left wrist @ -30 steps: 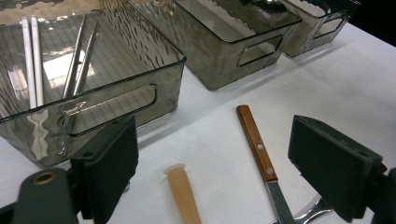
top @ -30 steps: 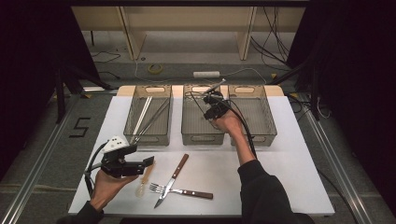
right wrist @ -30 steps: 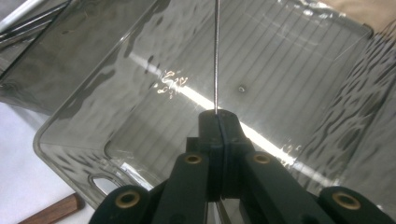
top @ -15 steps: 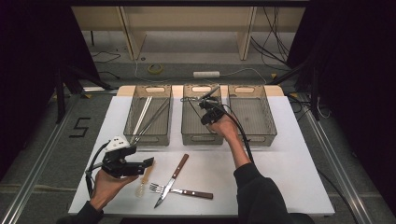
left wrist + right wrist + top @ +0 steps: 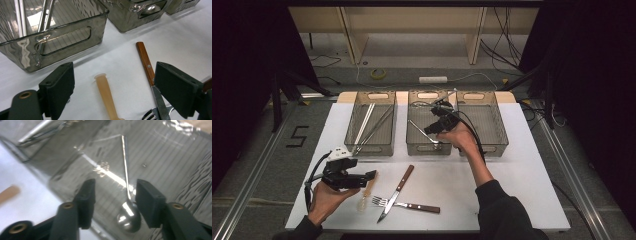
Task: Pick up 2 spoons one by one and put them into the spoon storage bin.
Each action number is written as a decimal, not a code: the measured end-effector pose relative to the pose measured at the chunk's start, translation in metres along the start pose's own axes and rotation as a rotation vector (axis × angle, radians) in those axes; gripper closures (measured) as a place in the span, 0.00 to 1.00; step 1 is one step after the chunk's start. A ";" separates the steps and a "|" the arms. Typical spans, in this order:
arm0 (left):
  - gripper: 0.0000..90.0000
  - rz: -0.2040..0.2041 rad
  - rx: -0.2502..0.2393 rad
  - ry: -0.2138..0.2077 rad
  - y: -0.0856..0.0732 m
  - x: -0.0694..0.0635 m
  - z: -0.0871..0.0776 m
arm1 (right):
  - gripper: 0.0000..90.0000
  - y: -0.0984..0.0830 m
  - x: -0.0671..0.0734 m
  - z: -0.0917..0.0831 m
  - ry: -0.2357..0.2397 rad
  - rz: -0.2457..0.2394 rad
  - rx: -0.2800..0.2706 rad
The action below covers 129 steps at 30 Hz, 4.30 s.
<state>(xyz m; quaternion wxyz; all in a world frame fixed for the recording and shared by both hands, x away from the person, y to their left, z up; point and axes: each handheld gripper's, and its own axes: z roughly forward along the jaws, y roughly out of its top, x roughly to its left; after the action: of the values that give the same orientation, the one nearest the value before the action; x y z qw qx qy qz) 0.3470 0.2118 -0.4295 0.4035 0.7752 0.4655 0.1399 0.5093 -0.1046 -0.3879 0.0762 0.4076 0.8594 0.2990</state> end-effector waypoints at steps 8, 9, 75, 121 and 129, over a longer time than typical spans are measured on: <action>0.18 -0.014 0.035 0.008 0.000 0.002 0.002 | 0.44 -0.027 0.021 -0.032 0.049 -0.071 -0.098; 0.19 -0.014 0.039 0.010 0.000 0.002 0.002 | 0.43 -0.032 0.023 -0.036 0.051 -0.076 -0.104; 0.51 -0.009 0.403 0.032 -0.005 0.005 0.038 | 0.33 -0.183 0.038 -0.072 0.081 -0.008 -0.271; 0.86 0.108 0.470 0.065 -0.008 -0.004 0.049 | 0.34 -0.190 0.043 -0.073 0.093 -0.017 -0.263; 0.87 0.111 0.395 0.027 0.002 -0.004 0.034 | 0.34 -0.191 0.043 -0.073 0.102 -0.022 -0.259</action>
<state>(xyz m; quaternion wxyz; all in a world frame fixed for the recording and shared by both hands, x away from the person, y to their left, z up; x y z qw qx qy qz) 0.3659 0.1909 -0.4493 0.2291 0.8617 0.4459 0.0786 0.3286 -0.1983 -0.4340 0.0876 0.3690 0.8209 0.4270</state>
